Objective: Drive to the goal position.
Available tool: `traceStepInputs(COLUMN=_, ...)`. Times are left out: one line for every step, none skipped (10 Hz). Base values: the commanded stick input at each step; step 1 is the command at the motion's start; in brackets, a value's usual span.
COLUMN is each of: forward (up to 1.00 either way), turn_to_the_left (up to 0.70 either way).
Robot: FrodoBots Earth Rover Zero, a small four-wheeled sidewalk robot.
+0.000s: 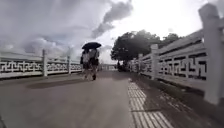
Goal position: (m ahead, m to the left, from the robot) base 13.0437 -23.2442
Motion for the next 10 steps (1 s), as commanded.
traceStepInputs(forward=0.7, turn_to_the_left=0.0)
traceStepInputs(forward=0.7, turn_to_the_left=0.0)
traceStepInputs(forward=0.7, turn_to_the_left=0.0)
traceStepInputs(forward=0.7, turn_to_the_left=0.0)
traceStepInputs(forward=0.7, turn_to_the_left=0.0)
traceStepInputs(forward=0.7, turn_to_the_left=0.0)
traceStepInputs(forward=0.7, turn_to_the_left=0.0)
traceStepInputs(forward=0.7, turn_to_the_left=0.0)
traceStepInputs(forward=0.7, turn_to_the_left=0.0)
traceStepInputs(forward=0.7, turn_to_the_left=0.0)
